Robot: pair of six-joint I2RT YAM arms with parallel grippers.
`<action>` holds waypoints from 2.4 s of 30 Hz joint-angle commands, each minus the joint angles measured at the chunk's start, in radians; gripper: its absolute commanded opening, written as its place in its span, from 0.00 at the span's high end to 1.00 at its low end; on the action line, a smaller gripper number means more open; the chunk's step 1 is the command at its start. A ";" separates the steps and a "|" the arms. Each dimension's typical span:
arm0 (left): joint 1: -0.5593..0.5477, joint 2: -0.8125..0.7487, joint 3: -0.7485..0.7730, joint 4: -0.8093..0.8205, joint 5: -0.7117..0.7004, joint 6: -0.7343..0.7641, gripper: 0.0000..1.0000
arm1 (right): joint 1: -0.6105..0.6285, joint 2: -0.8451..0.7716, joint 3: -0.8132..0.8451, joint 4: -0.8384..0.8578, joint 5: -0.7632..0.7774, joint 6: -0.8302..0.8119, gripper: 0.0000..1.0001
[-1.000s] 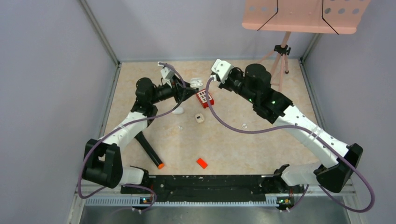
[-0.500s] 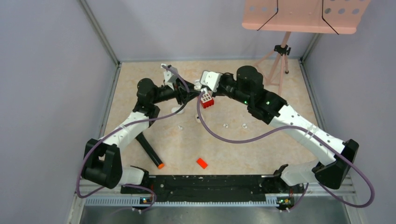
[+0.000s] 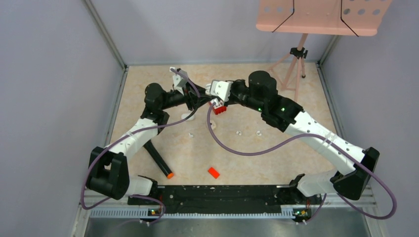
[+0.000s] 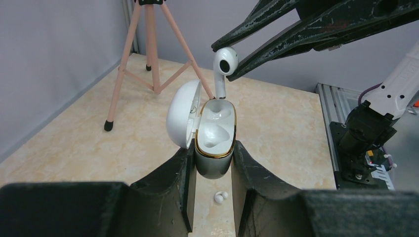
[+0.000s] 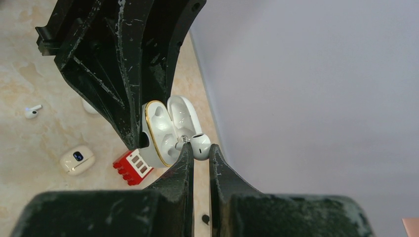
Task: Insert the wireless bluetooth earbuds into the charging case
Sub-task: Place the earbud in the charging case.
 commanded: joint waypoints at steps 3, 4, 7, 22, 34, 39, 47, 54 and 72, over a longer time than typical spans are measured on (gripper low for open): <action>-0.004 -0.022 0.025 0.076 0.016 -0.024 1.00 | 0.024 -0.009 0.012 0.003 -0.012 -0.037 1.00; -0.004 -0.022 0.025 0.077 0.018 -0.025 1.00 | 0.024 -0.008 0.012 0.003 -0.013 -0.040 1.00; -0.003 -0.022 0.024 0.081 0.013 -0.033 1.00 | 0.026 -0.008 0.007 -0.002 -0.017 -0.064 1.00; -0.002 -0.023 0.022 0.087 0.010 -0.041 1.00 | 0.026 -0.013 -0.020 -0.025 -0.004 -0.159 1.00; -0.003 -0.013 0.028 0.086 0.008 -0.039 1.00 | 0.027 -0.040 -0.067 -0.025 -0.102 -0.285 1.00; -0.003 -0.020 0.021 0.089 0.012 -0.031 1.00 | 0.027 -0.032 -0.066 -0.027 -0.132 -0.301 1.00; -0.003 -0.030 0.004 0.090 0.003 -0.020 1.00 | 0.027 -0.030 -0.054 -0.058 -0.140 -0.295 0.95; -0.003 -0.028 0.003 0.090 0.001 -0.011 1.00 | 0.027 -0.016 -0.003 -0.113 -0.115 -0.251 0.68; 0.036 -0.048 -0.029 0.026 -0.080 0.008 1.00 | -0.094 -0.022 0.156 -0.167 -0.047 0.322 0.45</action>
